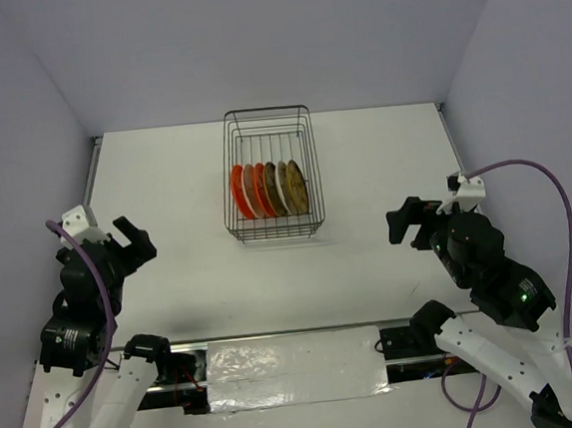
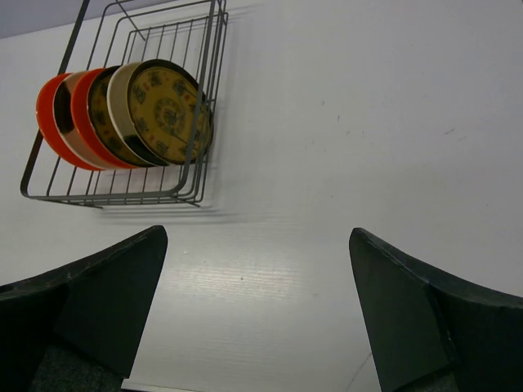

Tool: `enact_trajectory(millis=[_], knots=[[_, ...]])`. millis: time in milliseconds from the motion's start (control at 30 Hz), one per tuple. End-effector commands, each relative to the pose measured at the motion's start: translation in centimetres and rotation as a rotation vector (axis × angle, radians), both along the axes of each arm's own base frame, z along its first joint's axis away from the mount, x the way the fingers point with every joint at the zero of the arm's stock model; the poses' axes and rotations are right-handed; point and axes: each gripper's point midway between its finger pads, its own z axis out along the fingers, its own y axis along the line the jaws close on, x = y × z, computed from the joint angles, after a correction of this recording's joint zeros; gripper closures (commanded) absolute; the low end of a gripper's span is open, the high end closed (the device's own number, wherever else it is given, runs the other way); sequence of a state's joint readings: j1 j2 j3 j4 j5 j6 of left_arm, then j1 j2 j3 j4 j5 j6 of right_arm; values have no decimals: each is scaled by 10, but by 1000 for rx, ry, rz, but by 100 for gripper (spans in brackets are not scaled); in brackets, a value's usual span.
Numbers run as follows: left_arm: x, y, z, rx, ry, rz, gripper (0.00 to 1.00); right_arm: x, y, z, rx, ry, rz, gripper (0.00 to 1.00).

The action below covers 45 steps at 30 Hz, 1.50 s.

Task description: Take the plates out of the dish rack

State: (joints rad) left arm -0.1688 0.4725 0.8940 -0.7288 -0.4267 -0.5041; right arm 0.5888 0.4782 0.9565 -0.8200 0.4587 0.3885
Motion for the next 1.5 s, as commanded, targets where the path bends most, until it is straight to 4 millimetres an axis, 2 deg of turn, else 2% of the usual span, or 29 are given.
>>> enact_trajectory(millis=[0, 167, 267, 333, 367, 400, 433, 467, 500, 533, 567, 600, 633, 667, 700, 733, 767, 800, 833, 867, 933, 1000, 1100, 1233, 1367, 1467], knots=[[5, -2, 11, -17, -55, -4, 0, 1, -3, 12, 22, -19, -22, 0], [8, -2, 7, -16, -36, 4, 1, 1, 9, 20, 61, -71, 43, 0], [9, -1, 5, -14, -25, 10, 0, 9, 29, 30, 104, -116, 118, 0], [11, -2, 4, -12, -21, 7, 1, 17, 53, 41, 153, -135, 199, 0], [11, -2, 4, -11, -19, 6, 1, 31, 67, 31, 139, -79, 213, 0], [13, -2, 2, -9, -10, 5, 0, 36, 79, 44, 175, -77, 243, 0], [13, -3, 1, -8, -4, 5, 1, 46, 89, 43, 172, -50, 251, 0], [14, -2, 0, -7, 2, 6, 1, 66, 106, 25, 145, 32, 261, 0], [15, -2, -2, -5, 11, 8, 0, 77, 119, 40, 176, 14, 278, 0], [15, -2, -2, -3, 16, 9, 1, 88, 129, 36, 172, 39, 282, 0], [17, -3, -4, 0, 26, 5, 0, 107, 148, 13, 140, 112, 291, 0], [17, -3, -5, 0, 29, 2, 1, 118, 158, 29, 151, 92, 302, 0], [17, -3, -5, -1, 31, 4, 1, 129, 165, 25, 133, 108, 288, 3], [18, -3, -6, 1, 37, 2, 1, 144, 181, 5, 95, 157, 289, 6], [18, -3, -7, 2, 39, 2, 1, 155, 187, 14, 95, 142, 280, 13], [19, -4, -7, 3, 40, -2, 1, 171, 193, -8, 59, 185, 250, 18], [19, -5, -7, 2, 39, -7, 0, 181, 199, -4, 63, 174, 238, 29], [20, -5, -7, 2, 38, -10, 0, 189, 202, -11, 53, 189, 226, 31], [20, -6, -7, 1, 40, -14, 1, 201, 209, -39, 17, 243, 212, 32], [20, -6, -8, 2, 42, -16, 1, 208, 215, -37, 19, 245, 210, 36], [21, -7, -8, 3, 43, -23, 0, 217, 227, -64, -1, 311, 226, 40], [22, -9, -8, 2, 44, -33, 0, 223, 233, -87, -17, 352, 224, 43], [23, -11, -8, 2, 44, -44, 1, 226, 231, -98, -27, 363, 188, 46], [23, -13, -7, 1, 37, -59, 0, 226, 229, -100, -15, 345, 182, 49], [24, -15, -7, -1, 39, -67, 0, 228, 227, -92, -12, 324, 182, 50], [24, -16, -8, -1, 41, -73, 0, 232, 224, -97, -24, 342, 166, 52]])
